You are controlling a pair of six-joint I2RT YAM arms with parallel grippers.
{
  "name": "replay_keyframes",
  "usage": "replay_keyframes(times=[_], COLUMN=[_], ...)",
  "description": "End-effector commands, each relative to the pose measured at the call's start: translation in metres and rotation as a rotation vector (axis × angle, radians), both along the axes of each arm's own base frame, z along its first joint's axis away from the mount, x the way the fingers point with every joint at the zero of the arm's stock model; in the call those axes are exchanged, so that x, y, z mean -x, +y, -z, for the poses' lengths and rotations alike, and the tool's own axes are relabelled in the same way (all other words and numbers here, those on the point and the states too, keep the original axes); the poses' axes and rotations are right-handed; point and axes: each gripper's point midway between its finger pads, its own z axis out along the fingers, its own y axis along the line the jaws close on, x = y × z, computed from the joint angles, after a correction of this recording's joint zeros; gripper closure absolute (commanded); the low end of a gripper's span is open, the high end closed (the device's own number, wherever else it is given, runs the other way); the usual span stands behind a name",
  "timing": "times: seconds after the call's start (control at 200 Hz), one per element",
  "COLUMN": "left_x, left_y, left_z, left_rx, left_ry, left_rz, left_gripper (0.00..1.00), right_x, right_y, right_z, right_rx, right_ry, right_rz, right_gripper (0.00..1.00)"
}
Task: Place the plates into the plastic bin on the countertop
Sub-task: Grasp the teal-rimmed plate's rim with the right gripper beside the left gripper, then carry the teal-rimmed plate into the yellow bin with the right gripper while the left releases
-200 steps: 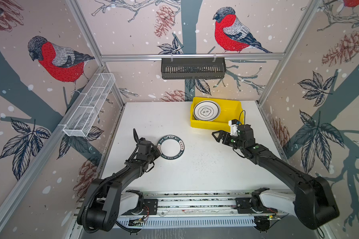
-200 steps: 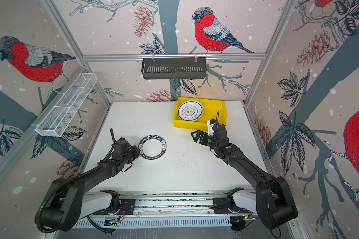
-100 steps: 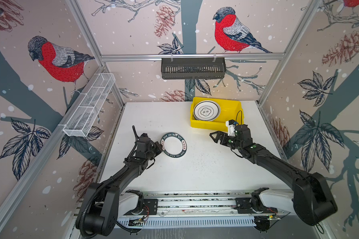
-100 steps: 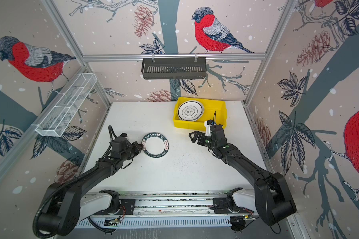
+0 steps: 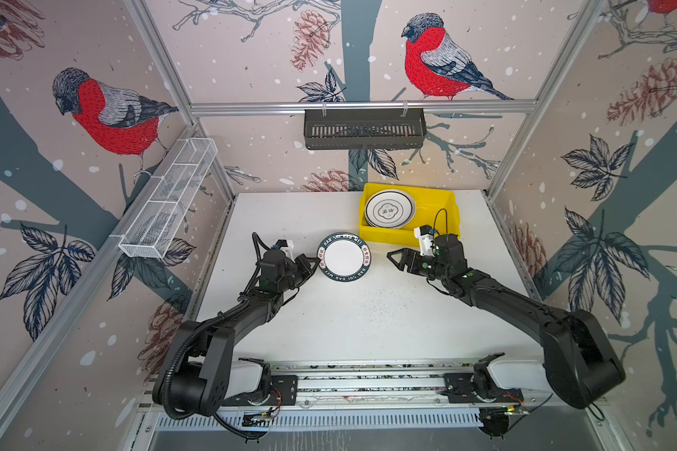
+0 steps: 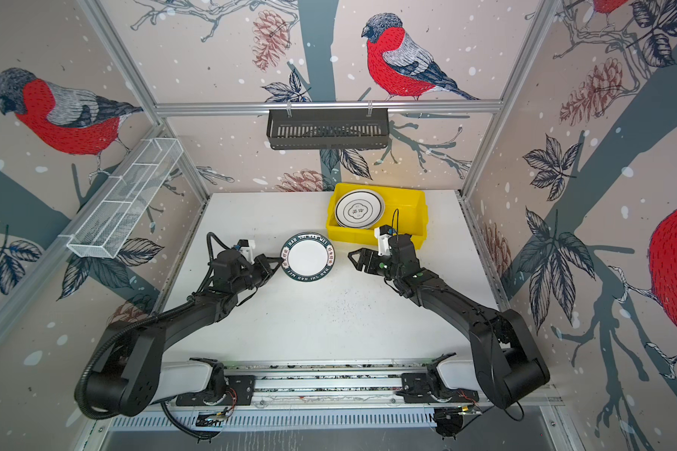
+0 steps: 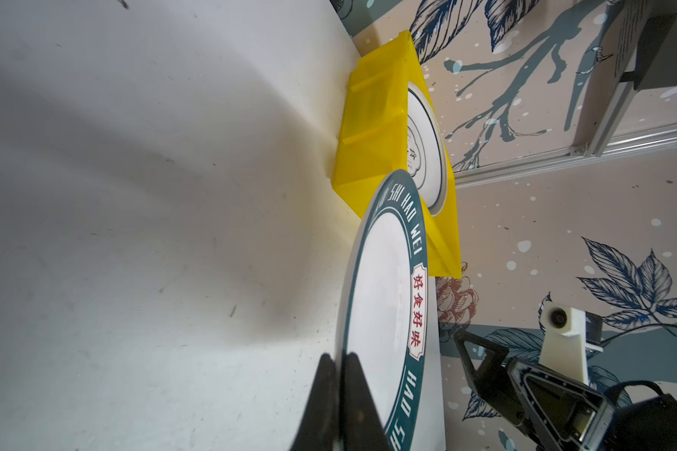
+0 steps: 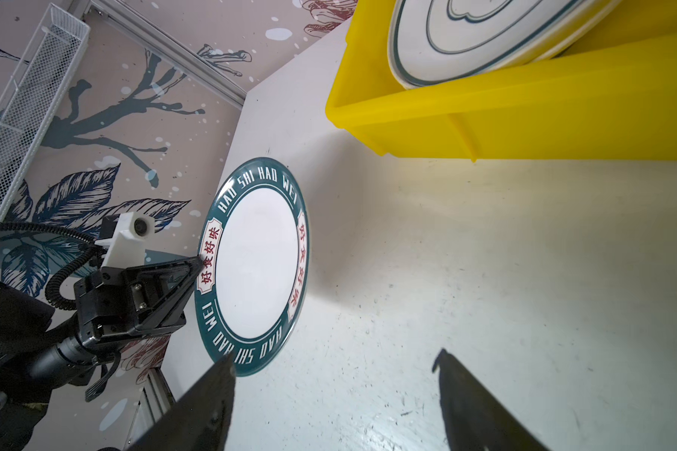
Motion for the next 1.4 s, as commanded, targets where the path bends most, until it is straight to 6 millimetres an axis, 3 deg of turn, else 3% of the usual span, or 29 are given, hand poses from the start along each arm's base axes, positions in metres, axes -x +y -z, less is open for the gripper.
replay_keyframes(times=[0.0,0.385,0.63,0.826,0.901,1.016,1.116,1.161,1.396], left_x=[-0.008,-0.009,-0.008,-0.009,-0.01,-0.011,-0.011,-0.011,-0.009], left_y=[-0.018,-0.05,-0.057,-0.057,-0.058,-0.054,-0.049,-0.049,-0.04], left_z=[-0.039,-0.044,-0.041,-0.04,-0.038,-0.033,-0.031,-0.033,-0.038], left_rx=[0.088,0.103,0.119,0.1,0.073,0.009,-0.041,-0.054,-0.091], left_ry=[-0.124,-0.135,-0.131,-0.131,-0.128,-0.127,-0.134,-0.147,-0.174], left_rz=[0.057,0.125,0.151,0.157,0.166,0.159,0.147,0.151,0.136], left_gripper=[1.0,1.0,1.0,1.0,1.0,0.73,0.29,0.04,0.03], right_x=[-0.006,-0.015,-0.018,-0.019,-0.022,-0.025,-0.025,-0.026,-0.035], right_y=[0.011,0.031,0.034,0.033,0.028,0.023,0.022,0.022,0.02], right_z=[-0.013,-0.011,-0.003,0.004,0.009,0.01,0.008,0.007,-0.001], right_rx=[-0.052,-0.088,-0.093,-0.082,-0.042,0.009,0.006,0.005,0.029], right_ry=[-0.038,-0.02,0.006,0.027,0.039,0.03,0.028,0.027,0.007], right_rz=[-0.026,-0.066,-0.065,-0.045,-0.009,0.037,0.043,0.045,0.067], right_gripper=[0.26,0.52,0.68,0.95,0.98,1.0,1.0,1.0,1.0])
